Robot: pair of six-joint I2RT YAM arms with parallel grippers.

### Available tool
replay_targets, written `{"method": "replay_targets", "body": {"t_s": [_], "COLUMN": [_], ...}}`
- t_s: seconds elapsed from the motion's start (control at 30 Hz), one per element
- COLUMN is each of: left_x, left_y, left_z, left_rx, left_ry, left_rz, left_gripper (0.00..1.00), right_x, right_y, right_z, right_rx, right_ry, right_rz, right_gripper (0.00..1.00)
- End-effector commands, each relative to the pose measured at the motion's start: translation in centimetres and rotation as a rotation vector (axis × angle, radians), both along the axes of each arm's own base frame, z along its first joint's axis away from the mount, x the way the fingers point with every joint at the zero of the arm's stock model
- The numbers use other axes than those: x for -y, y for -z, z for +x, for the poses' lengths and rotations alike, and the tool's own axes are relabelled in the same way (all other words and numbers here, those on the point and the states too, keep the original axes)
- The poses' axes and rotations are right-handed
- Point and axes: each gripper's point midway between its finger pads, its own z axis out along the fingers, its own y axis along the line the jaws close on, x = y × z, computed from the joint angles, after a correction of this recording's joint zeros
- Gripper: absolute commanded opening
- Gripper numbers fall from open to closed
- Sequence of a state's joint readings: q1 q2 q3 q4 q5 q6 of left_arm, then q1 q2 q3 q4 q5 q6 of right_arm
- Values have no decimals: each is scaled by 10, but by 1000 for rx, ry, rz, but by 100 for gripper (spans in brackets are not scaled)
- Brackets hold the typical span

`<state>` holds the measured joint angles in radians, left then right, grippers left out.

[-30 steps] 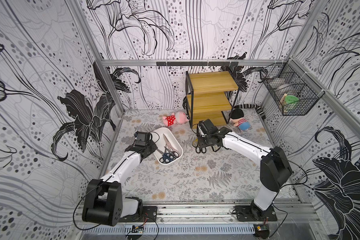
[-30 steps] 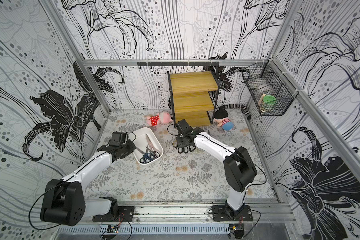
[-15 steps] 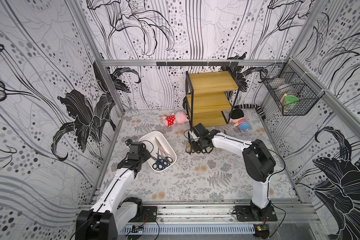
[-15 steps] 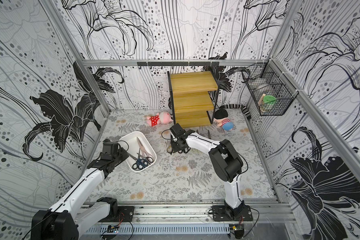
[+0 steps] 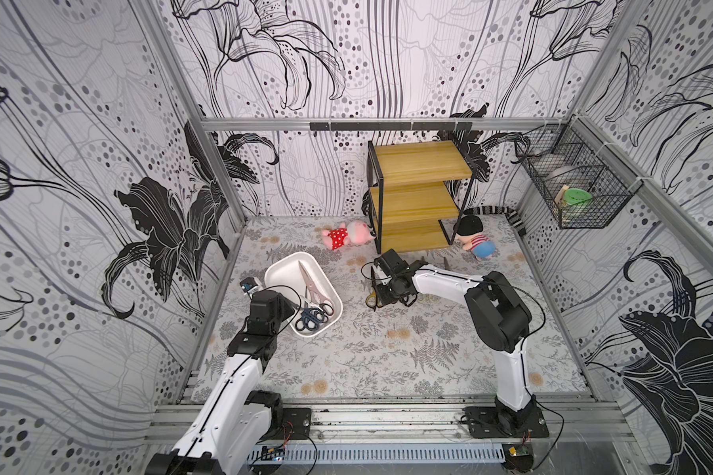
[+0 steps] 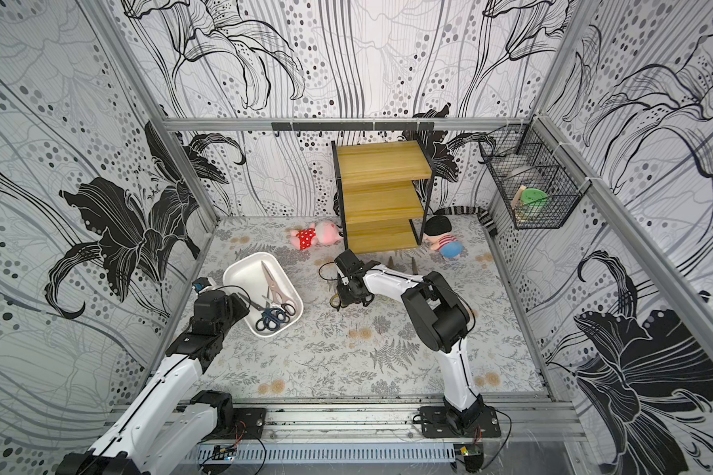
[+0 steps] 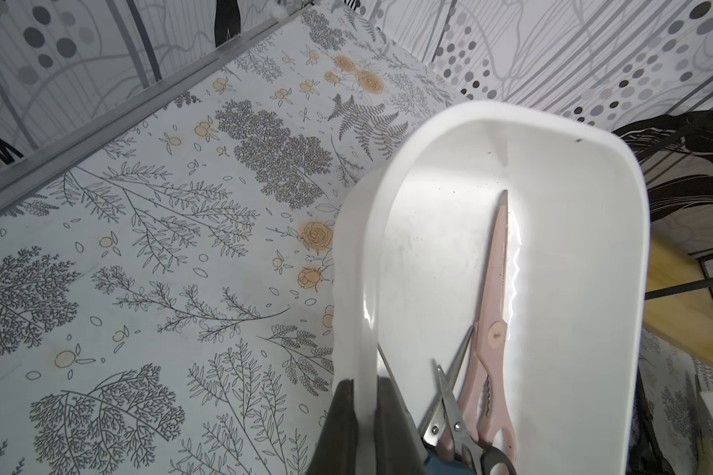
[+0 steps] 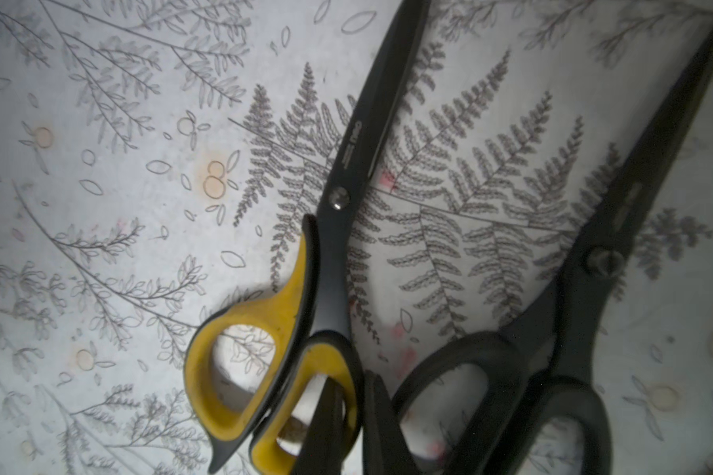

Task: Take the scissors out of the storage box
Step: Place the scissors at the center of the board, then pick up the scissors from the storage box.

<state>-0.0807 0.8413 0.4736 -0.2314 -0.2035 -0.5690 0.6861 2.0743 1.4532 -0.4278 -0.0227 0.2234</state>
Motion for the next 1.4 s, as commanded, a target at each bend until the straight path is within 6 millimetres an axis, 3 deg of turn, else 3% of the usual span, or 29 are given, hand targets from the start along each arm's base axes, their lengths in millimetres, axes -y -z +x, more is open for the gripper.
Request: {"method": "replay_targets", "body": {"t_s": [0.0,0.23,0.43,0.83,0.97,1.1,1.23,1.37], "left_x": [2,19,20,28,35,40,38,37], "left_y": [-34,-31,-32,-23,-16,-13,-12,-9], "left_z": [17,13,9,11,11,10,8,8], "left_rx": [153,144,143,103,82,82,89,84], "left_ry": [7,30,21,45,73,84,70,66], "left_rz": [28,84,102,69,31,-15,-17,-15], "left_gripper": [0,0,0,0,0,0,0,0], "right_x": [-2,-2,-8,-13,-34,-72,-111,-143], "right_y": [1,-2,-30,-121,-148,-164,-156,-129], "right_z": [6,8,14,13,-8,-42,-72,-89], "right_rx": [11,21,69,185,211,209,198,154], "right_ry": [22,28,21,2,-76,-208,-310,-371], "right_rz": [-10,-11,29,130,195,323,367,362], "right_gripper": [0,21,36,36,34,34,33,32]}}
